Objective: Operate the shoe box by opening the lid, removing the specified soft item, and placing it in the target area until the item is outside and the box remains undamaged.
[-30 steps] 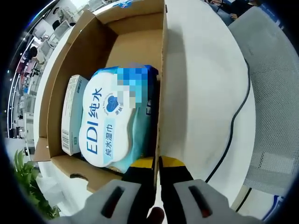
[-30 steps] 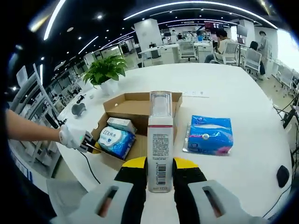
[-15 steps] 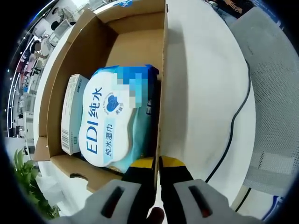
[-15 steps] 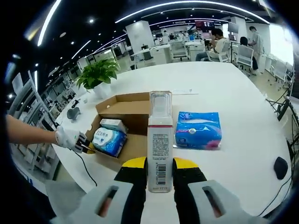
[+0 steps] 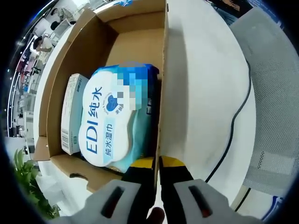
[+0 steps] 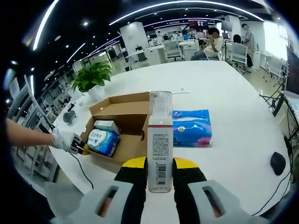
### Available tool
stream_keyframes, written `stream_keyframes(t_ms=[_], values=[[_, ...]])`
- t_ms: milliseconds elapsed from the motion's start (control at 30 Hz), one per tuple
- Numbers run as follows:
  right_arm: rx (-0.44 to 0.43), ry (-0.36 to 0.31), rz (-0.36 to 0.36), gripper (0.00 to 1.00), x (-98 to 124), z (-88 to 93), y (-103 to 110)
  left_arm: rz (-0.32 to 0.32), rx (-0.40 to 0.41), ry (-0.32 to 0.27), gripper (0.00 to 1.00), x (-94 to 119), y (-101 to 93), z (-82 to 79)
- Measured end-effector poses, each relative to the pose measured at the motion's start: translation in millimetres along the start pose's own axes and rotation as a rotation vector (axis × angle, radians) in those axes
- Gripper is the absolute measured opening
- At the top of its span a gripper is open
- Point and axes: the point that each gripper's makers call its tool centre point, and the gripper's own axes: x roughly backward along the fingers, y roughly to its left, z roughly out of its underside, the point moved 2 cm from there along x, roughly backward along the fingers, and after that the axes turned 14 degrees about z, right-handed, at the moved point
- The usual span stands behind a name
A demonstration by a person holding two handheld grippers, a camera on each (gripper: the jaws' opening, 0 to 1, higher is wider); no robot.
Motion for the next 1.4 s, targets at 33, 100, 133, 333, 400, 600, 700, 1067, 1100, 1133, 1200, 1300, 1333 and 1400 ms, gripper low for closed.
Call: stream_keyframes(t_ms=[33, 100, 133, 333, 400, 600, 700, 1067, 1100, 1133, 1200, 1300, 1333, 1400], values=[[-0.003, -0.001, 0.003, 0.17, 0, 0.0, -2, 0.001, 0.0, 0.0, 0.02, 0, 0.0, -0.1], [-0.008, -0.001, 0.008, 0.17, 0, 0.3, -5, 0.002, -0.001, 0.0, 0.02, 0, 0.0, -0.1], [-0.01, -0.001, 0.011, 0.17, 0, 0.5, -6, 0.002, 0.0, 0.0, 0.02, 0, -0.4, -0.3], [-0.015, -0.006, 0.032, 0.17, 1, 3.2, -14, 0.002, 0.001, 0.0, 0.02, 0, -0.6, 0.0], [-0.018, -0.012, 0.046, 0.17, 1, 4.4, -17, 0.002, -0.001, 0.001, 0.02, 0, -0.6, -0.1], [-0.044, -0.074, 0.123, 0.17, 3, 3.6, -32, -0.001, -0.002, -0.001, 0.02, 0, -0.6, -0.2], [-0.065, -0.093, 0.144, 0.17, 3, 4.2, -40, -0.002, -0.002, 0.0, 0.02, 0, -0.6, -0.3], [-0.261, -0.058, 0.155, 0.17, 3, 26.7, -60, 0.004, -0.003, 0.005, 0.02, 1, -0.5, -0.4], [-0.306, -0.056, 0.15, 0.17, 2, 30.3, -59, 0.002, -0.005, 0.004, 0.02, 1, -0.5, -0.4], [-0.397, -0.043, 0.114, 0.17, 0, 40.8, -52, 0.001, -0.005, 0.004, 0.02, 0, -0.6, -0.5], [-0.392, -0.02, 0.127, 0.17, 0, 51.6, -51, 0.001, -0.004, 0.003, 0.02, 0, -0.7, -0.6], [-0.413, 0.014, 0.173, 0.17, -2, 75.6, -52, 0.0, -0.001, 0.003, 0.02, 0, -1.2, -0.9], [-0.413, 0.02, 0.177, 0.17, -3, 80.9, -52, 0.0, -0.002, 0.003, 0.02, 0, -1.2, -0.9], [-0.421, 0.026, 0.183, 0.17, -3, 85.8, -53, 0.0, -0.002, 0.003, 0.02, 0, -1.1, -0.9]])
